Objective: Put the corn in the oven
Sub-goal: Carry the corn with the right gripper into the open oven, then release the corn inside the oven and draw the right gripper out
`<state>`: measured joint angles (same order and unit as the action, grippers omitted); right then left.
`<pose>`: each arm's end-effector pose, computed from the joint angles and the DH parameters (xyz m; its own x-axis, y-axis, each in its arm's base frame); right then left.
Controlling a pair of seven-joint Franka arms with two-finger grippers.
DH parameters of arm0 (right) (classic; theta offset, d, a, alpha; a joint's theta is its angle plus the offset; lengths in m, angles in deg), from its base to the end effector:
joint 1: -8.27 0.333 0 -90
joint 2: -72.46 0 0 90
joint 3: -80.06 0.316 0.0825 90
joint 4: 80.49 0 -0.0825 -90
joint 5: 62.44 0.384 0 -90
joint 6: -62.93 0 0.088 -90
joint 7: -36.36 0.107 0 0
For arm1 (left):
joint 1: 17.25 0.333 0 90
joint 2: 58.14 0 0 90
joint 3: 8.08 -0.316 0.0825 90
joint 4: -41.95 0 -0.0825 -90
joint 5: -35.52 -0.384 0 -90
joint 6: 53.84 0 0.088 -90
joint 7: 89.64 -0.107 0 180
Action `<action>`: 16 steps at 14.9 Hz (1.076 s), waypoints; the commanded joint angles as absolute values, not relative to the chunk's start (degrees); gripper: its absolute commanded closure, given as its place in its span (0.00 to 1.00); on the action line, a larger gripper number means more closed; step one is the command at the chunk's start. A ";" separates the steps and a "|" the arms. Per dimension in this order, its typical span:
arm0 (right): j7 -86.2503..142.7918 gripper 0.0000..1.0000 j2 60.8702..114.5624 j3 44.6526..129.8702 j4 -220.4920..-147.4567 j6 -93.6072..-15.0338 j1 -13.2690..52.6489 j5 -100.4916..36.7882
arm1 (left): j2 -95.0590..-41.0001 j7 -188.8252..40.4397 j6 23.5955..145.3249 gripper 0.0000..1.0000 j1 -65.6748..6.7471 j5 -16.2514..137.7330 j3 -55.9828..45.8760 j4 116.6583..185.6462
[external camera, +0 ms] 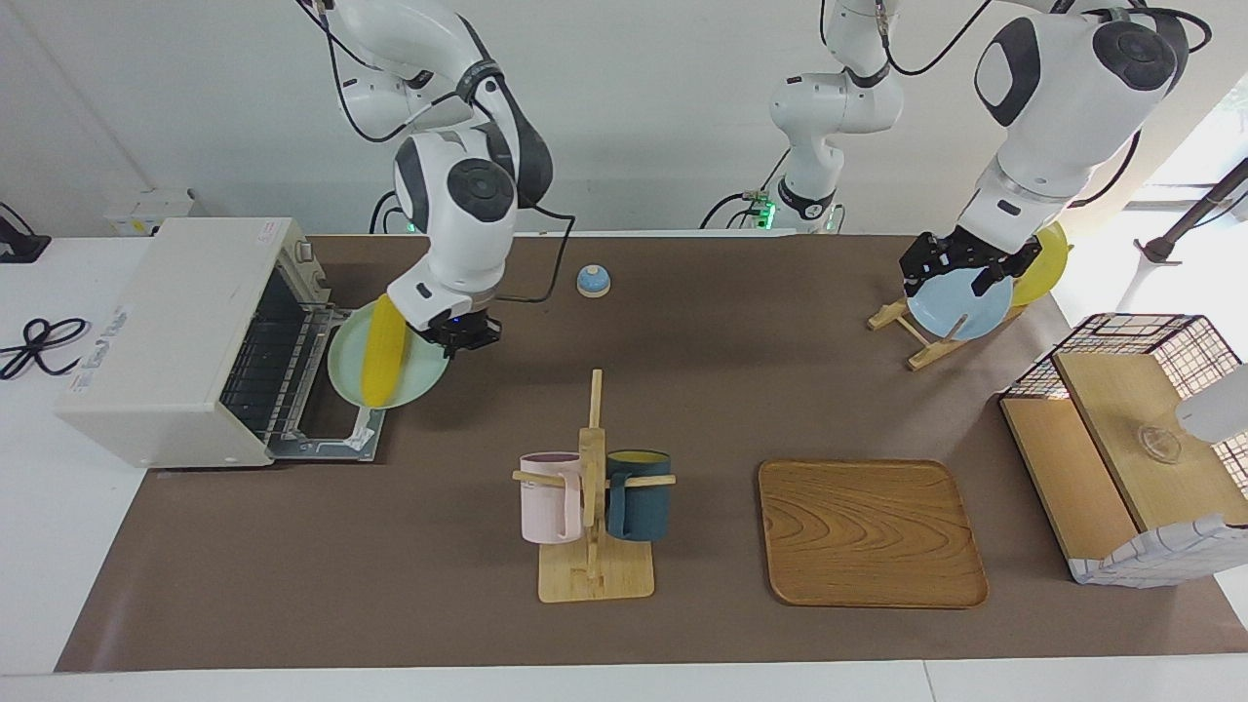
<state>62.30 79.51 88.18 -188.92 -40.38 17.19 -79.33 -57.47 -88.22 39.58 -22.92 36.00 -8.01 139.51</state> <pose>0.5506 0.1409 0.4261 0.9937 -0.0698 -0.0880 -0.0386 -0.9479 0.3161 0.5484 -0.0560 0.5737 0.9954 -0.0746 -0.0607 -0.0744 -0.9972 0.0068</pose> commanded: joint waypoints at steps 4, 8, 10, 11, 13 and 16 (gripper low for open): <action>53.42 1.00 75.36 88.76 -196.05 -43.67 6.43 -79.84 | -56.91 -88.67 38.98 0.00 -23.05 36.66 -8.43 139.42; 49.37 1.00 73.96 88.76 -201.23 -49.91 1.24 -79.93 | -56.91 -88.67 38.98 0.00 -23.05 36.66 -8.43 139.42; 48.49 1.00 73.25 88.67 -203.61 -52.55 0.36 -79.93 | -56.91 -88.67 38.98 0.00 -23.05 36.66 -8.43 139.42; 46.57 1.00 73.25 88.76 -203.97 -53.26 -0.86 -79.93 | -56.91 -88.67 38.98 0.00 -23.05 36.66 -8.43 139.42; 44.97 1.00 73.25 88.76 -203.97 -53.27 -2.28 -79.84 | -56.91 -88.67 38.98 0.00 -23.05 36.66 -8.43 139.42; 45.50 0.95 73.25 88.76 -203.97 -53.18 -2.28 -79.76 | -56.91 -88.67 38.98 0.00 -23.05 36.66 -8.43 139.42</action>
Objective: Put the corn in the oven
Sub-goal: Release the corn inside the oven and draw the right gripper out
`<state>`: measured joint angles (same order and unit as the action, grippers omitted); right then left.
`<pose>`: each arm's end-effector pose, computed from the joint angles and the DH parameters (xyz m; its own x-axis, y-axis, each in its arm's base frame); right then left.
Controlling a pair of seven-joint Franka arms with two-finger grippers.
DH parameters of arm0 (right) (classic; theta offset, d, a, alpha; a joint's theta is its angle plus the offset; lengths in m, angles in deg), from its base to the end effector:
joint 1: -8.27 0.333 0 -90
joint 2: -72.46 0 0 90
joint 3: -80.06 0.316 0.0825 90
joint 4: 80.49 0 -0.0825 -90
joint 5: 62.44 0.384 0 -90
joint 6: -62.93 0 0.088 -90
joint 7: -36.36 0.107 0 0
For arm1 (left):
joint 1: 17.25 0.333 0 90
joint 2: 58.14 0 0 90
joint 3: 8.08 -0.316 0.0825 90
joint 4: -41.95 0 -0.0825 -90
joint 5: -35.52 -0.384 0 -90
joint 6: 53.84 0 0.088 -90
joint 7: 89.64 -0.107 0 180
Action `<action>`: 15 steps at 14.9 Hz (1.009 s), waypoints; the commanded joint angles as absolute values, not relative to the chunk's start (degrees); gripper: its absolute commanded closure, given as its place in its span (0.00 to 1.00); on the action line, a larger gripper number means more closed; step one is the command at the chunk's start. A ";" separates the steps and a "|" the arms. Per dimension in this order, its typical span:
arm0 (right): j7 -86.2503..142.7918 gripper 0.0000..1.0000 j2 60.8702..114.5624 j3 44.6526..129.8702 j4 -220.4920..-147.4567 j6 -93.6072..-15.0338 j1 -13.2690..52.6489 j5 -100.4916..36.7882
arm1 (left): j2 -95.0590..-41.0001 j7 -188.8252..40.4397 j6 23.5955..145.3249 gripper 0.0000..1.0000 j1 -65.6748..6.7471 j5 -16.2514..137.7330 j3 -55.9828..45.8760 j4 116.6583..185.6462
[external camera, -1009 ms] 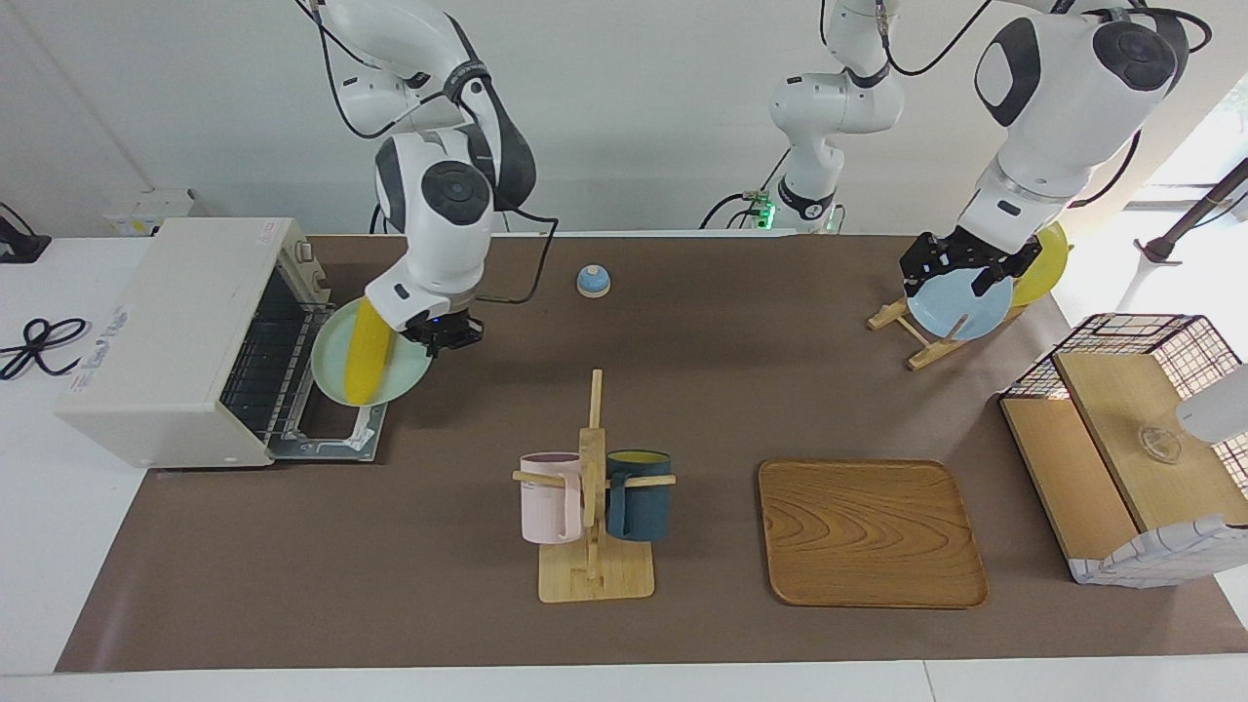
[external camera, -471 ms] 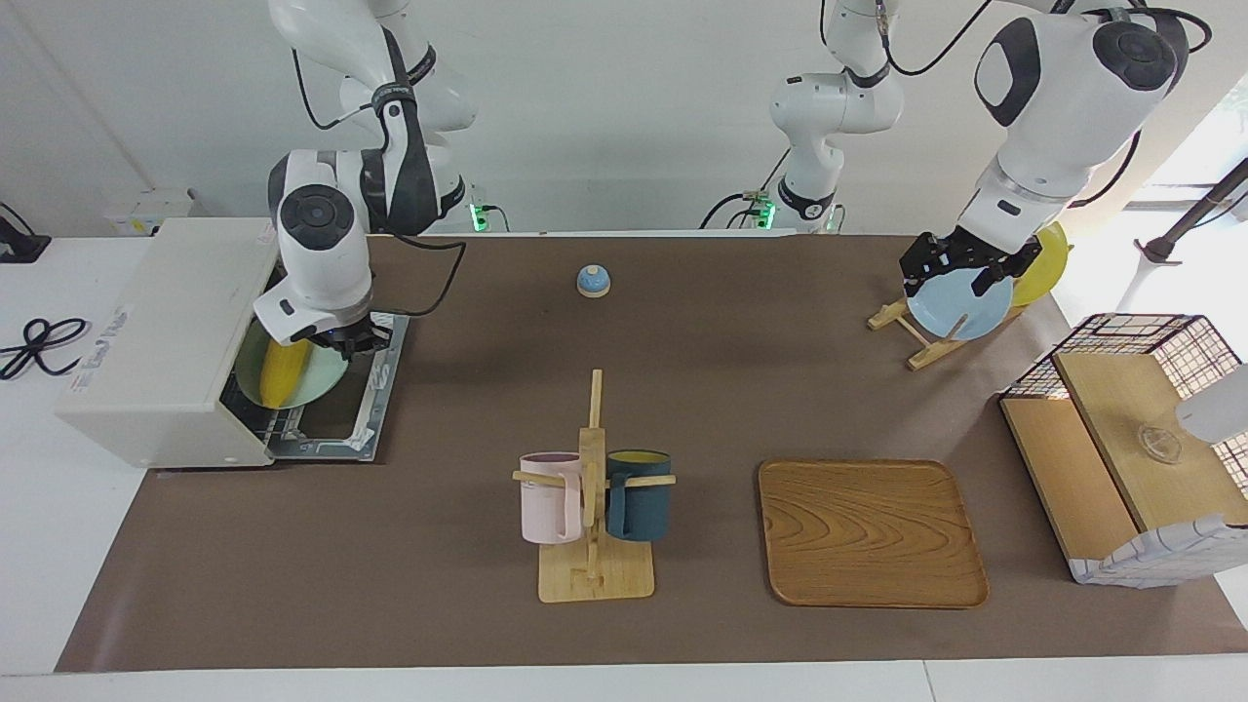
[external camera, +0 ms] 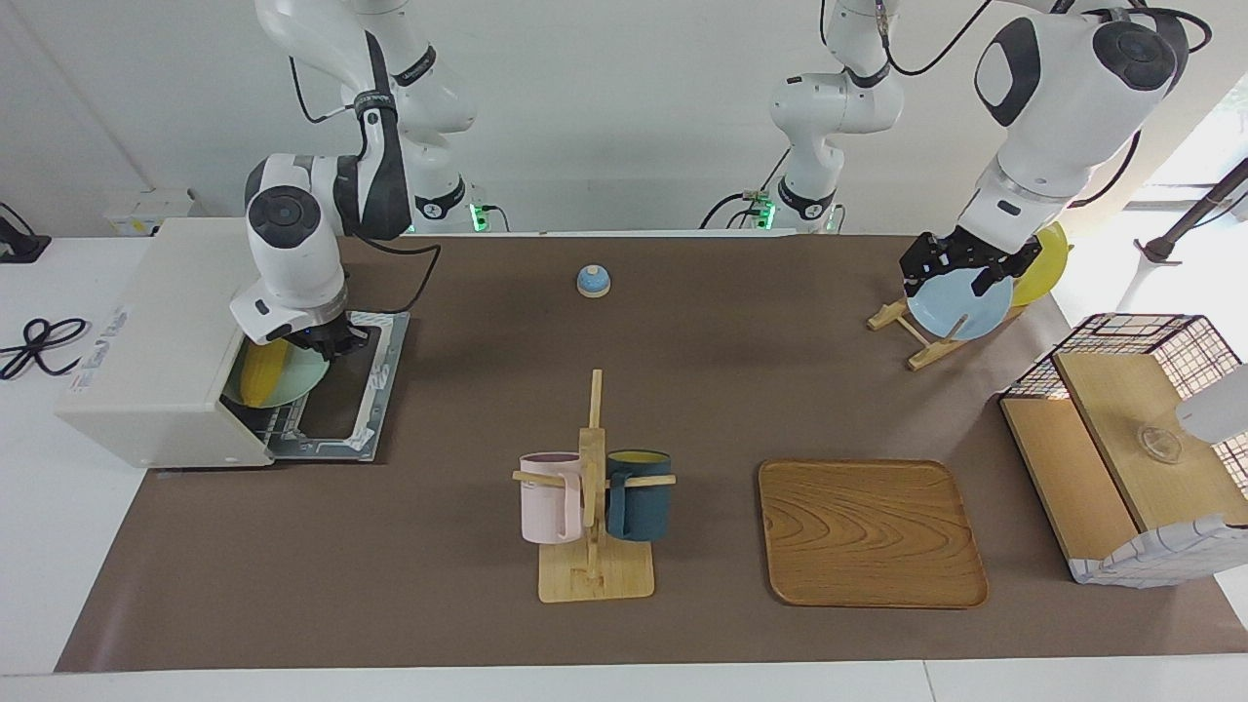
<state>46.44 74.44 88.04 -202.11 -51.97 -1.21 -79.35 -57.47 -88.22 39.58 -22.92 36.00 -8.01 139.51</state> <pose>0.5304 -0.0316 0.3853 0.9900 -0.0723 -0.1213 -0.0382 -0.9640 0.2630 0.5484 -0.0560 0.5737 0.9954 -0.0746 -0.0607 -0.0744 -0.9972 0.0068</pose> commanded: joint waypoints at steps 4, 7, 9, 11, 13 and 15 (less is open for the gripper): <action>45.50 0.78 73.34 88.85 -203.97 -53.27 -2.19 -79.58 | -56.91 -88.67 38.98 0.00 -23.05 36.66 -8.43 139.42; 45.50 0.70 73.87 88.85 -202.22 -52.48 -1.32 -77.48 | -56.91 -88.67 38.98 0.00 -23.05 36.66 -8.43 139.42; 45.50 0.64 74.22 89.11 -200.11 -50.99 -1.05 -76.95 | -56.91 -88.67 38.98 0.00 -23.05 36.66 -8.43 139.42; 45.76 0.64 74.74 89.11 -198.09 -50.54 2.10 -75.20 | -56.91 -88.67 38.98 0.00 -23.05 36.66 -8.43 139.42; 48.82 0.82 75.10 89.20 -197.91 -52.29 2.90 -72.65 | -56.91 -88.67 38.98 0.00 -23.05 36.66 -8.43 139.42; 50.76 1.00 75.19 89.29 -199.48 -56.33 5.97 -70.62 | -56.91 -88.67 38.98 0.00 -23.05 36.66 -8.43 139.42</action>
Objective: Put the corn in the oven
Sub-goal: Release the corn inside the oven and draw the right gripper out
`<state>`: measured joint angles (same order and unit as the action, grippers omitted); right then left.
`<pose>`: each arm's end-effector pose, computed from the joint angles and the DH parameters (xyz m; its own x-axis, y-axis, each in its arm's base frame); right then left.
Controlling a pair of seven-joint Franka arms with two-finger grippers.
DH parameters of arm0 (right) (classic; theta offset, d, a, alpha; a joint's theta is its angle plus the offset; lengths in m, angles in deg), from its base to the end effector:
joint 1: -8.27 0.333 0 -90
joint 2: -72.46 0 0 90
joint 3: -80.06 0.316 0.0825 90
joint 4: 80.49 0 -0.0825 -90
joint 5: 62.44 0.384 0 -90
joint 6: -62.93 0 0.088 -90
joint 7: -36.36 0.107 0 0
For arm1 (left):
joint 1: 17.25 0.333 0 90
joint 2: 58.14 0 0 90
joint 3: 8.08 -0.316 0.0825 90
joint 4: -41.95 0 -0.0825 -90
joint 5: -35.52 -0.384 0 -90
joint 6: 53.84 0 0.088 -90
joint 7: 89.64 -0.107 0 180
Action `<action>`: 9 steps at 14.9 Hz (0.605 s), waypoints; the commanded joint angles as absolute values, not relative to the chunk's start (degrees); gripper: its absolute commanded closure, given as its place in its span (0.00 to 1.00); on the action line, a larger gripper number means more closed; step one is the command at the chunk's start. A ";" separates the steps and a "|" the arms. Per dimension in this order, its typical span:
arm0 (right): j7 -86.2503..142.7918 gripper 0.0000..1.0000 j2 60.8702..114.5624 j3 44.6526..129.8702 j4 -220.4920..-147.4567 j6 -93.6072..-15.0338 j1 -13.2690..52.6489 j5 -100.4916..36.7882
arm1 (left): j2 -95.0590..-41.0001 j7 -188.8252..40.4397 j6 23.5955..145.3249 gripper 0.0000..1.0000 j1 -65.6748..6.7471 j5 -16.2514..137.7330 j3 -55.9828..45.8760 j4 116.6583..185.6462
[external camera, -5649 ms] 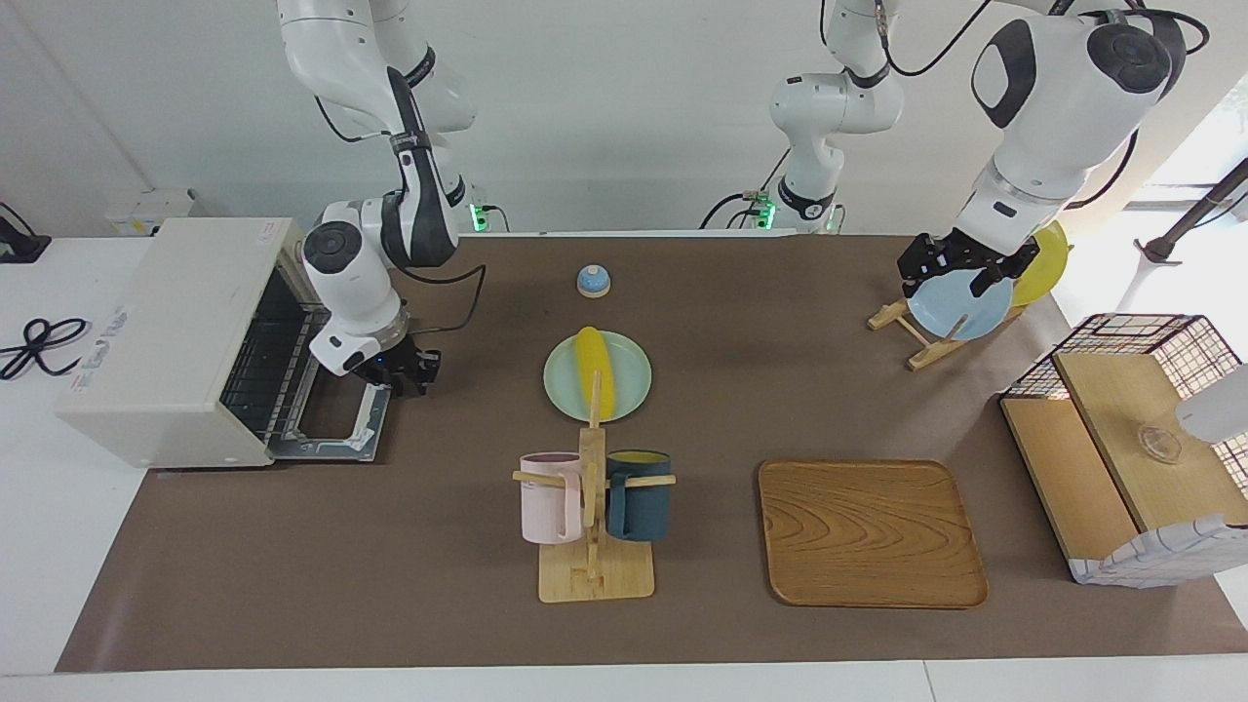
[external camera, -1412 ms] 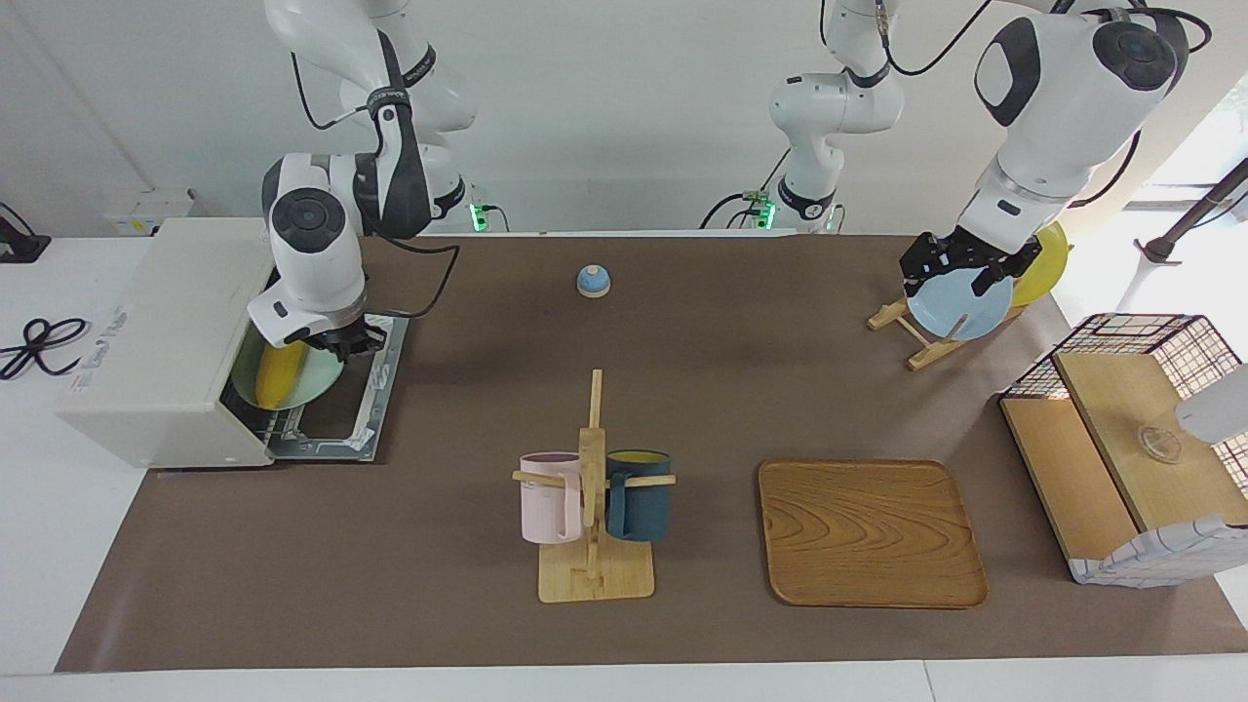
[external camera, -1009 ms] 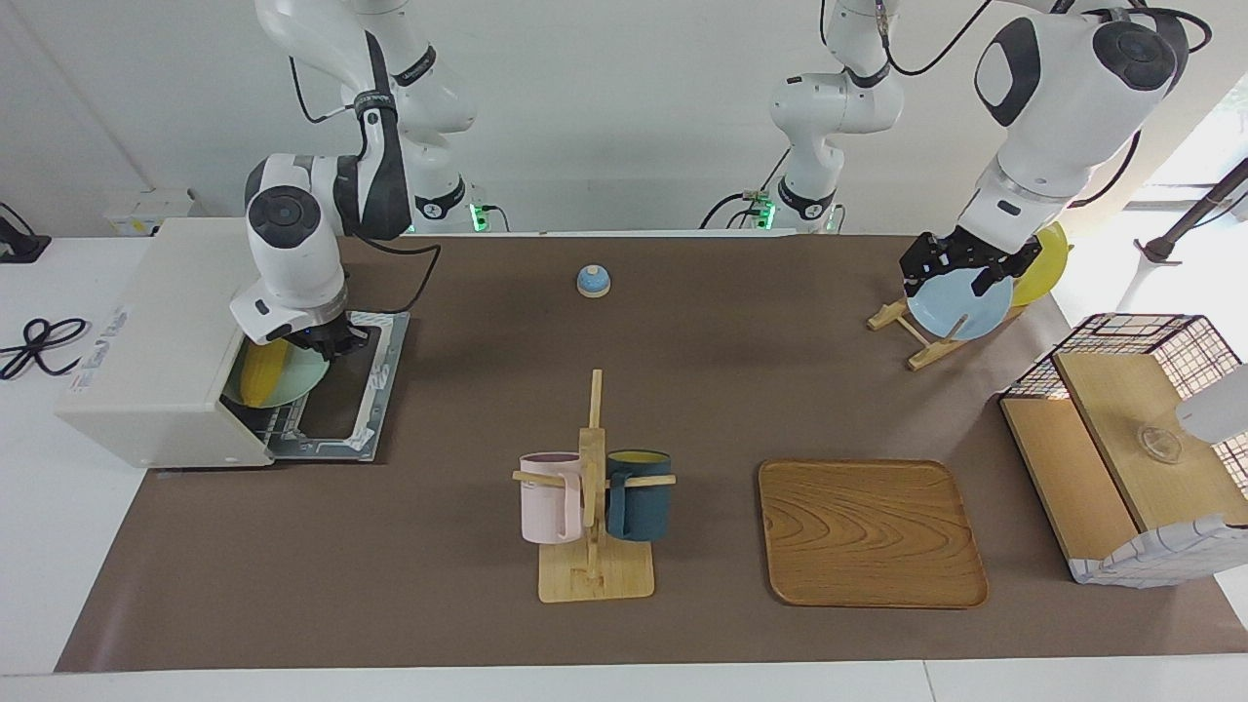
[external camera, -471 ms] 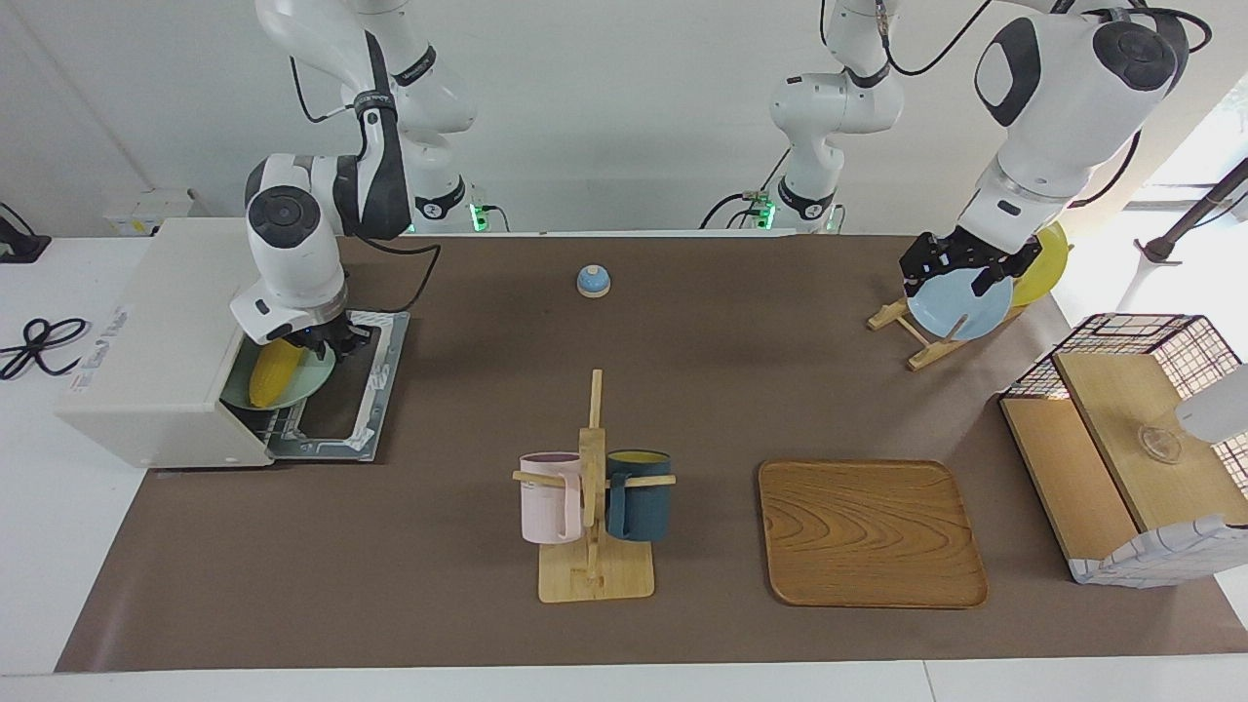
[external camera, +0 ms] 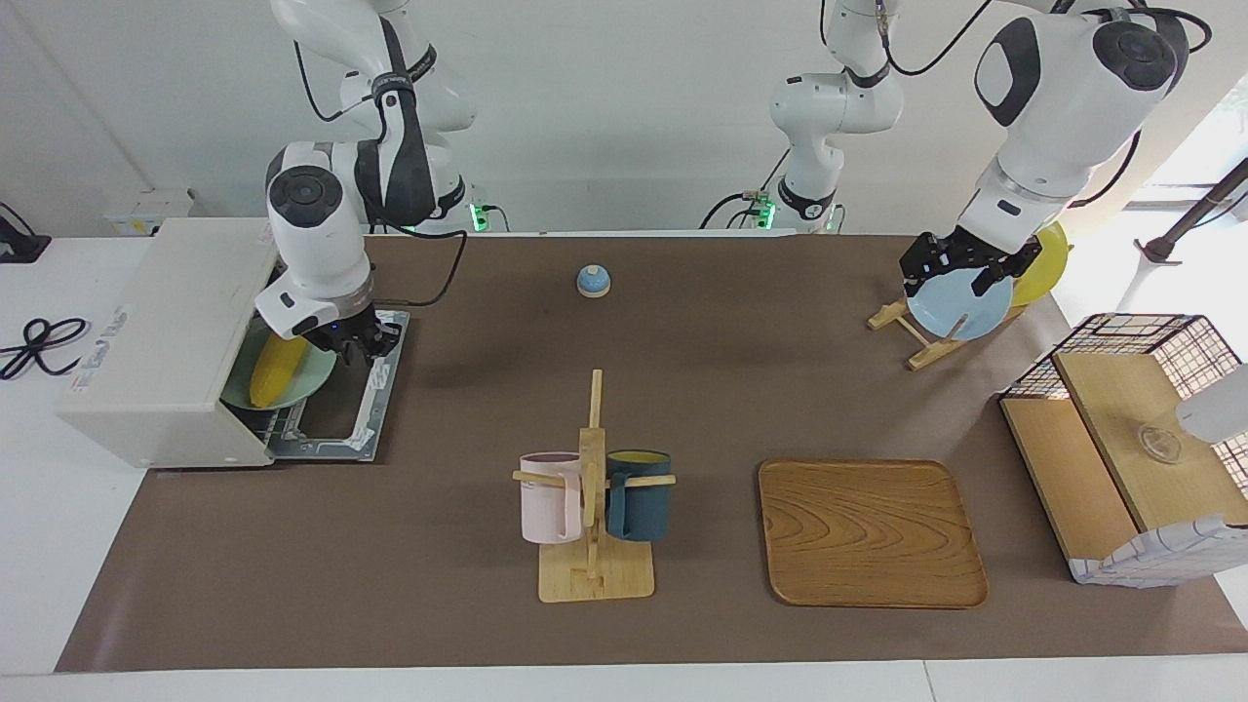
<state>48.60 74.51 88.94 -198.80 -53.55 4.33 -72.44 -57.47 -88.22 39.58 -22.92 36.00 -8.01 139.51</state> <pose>0.5466 0.0369 0.4112 0.9981 -0.0472 -0.0404 -0.0404 -0.9868 0.1566 0.5484 -0.0560 0.5737 0.9954 -0.0746 -0.0607 -0.0744 -0.9972 0.0068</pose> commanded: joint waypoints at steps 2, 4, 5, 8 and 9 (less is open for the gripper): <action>53.84 1.00 75.54 89.29 -202.38 -60.63 6.59 -70.62 | -56.91 -88.67 38.98 0.00 -23.05 36.66 -8.43 139.42; 53.50 1.00 75.80 89.29 -205.98 -65.11 5.55 -70.62 | -56.91 -88.67 38.98 0.00 -23.05 36.66 -8.43 139.42; 53.50 1.00 75.72 89.29 -207.12 -65.91 5.02 -70.62 | -56.91 -88.67 38.98 0.00 -23.05 36.66 -8.43 139.42; 53.76 1.00 76.07 89.29 -211.16 -70.64 4.14 -70.62 | -56.91 -88.67 38.98 0.00 -23.05 36.66 -8.43 139.42; 53.76 1.00 76.41 89.29 -212.31 -72.58 4.05 -70.62 | -56.91 -88.67 38.98 0.00 -23.05 36.66 -8.43 139.42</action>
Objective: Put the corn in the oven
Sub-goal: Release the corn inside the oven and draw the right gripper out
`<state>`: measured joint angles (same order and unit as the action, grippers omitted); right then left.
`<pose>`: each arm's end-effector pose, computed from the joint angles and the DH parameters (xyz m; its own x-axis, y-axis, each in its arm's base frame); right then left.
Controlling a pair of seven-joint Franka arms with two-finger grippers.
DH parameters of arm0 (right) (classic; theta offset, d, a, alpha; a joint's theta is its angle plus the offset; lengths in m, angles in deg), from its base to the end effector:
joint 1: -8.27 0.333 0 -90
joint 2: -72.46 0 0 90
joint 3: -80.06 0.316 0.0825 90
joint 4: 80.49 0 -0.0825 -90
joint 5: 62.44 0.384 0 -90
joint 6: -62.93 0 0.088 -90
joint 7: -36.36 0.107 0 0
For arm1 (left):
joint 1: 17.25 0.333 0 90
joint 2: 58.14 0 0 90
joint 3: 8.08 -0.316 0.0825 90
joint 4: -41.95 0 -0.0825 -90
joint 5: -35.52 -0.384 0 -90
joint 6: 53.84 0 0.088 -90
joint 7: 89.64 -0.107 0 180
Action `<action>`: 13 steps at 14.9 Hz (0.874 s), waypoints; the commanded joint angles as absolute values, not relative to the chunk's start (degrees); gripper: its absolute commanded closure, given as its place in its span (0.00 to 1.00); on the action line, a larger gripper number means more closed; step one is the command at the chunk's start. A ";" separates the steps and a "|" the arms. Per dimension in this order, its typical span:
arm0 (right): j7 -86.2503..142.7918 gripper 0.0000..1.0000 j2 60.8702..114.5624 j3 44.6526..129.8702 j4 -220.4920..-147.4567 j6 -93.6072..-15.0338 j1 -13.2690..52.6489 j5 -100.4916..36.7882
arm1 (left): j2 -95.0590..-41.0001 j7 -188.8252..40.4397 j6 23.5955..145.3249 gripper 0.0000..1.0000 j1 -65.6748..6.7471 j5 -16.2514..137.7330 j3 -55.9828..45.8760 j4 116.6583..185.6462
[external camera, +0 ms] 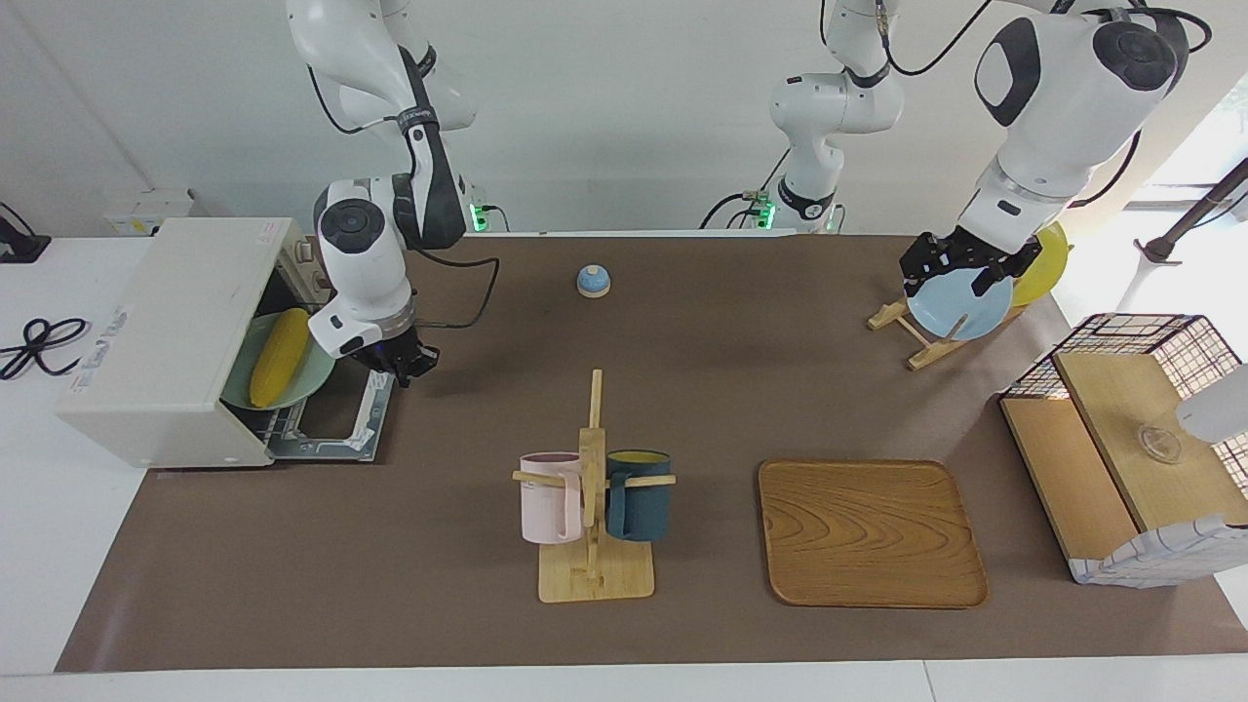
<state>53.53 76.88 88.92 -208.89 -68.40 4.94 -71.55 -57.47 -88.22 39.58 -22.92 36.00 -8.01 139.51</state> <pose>0.5276 0.0473 0.3326 0.9953 -0.0966 0.0022 -0.0963 -0.9894 0.1087 0.5484 -0.0560 0.5737 0.9954 -0.0746 -0.0607 -0.0744 -0.9972 0.0068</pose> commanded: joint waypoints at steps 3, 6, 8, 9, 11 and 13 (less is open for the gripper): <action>53.32 1.00 78.17 89.20 -212.59 -74.27 3.35 -70.62 | -56.91 -88.67 38.98 0.00 -23.05 36.66 -8.43 139.42; 52.88 1.00 78.35 89.20 -212.59 -74.27 2.47 -70.62 | -56.91 -88.67 38.98 0.00 -23.05 36.66 -8.43 139.42; 50.35 1.00 78.35 89.11 -212.50 -73.75 0.71 -70.62 | -56.91 -88.67 38.98 0.00 -23.05 36.66 -8.43 139.42; 49.64 1.00 78.35 89.11 -212.32 -73.31 0.36 -70.70 | -56.91 -88.67 38.98 0.00 -23.05 36.66 -8.43 139.42; 49.54 1.00 78.26 89.03 -211.54 -71.65 -0.08 -71.40 | -56.91 -88.67 38.98 0.00 -23.05 36.66 -8.43 139.42; 48.84 1.00 77.74 88.94 -209.17 -67.35 -0.08 -72.10 | -56.91 -88.67 38.98 0.00 -23.05 36.66 -8.43 139.42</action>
<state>51.37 78.49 89.10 -211.49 -71.94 1.89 -70.86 -57.47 -88.22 39.58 -22.92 36.00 -8.01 139.51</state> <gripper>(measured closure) 0.991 0.000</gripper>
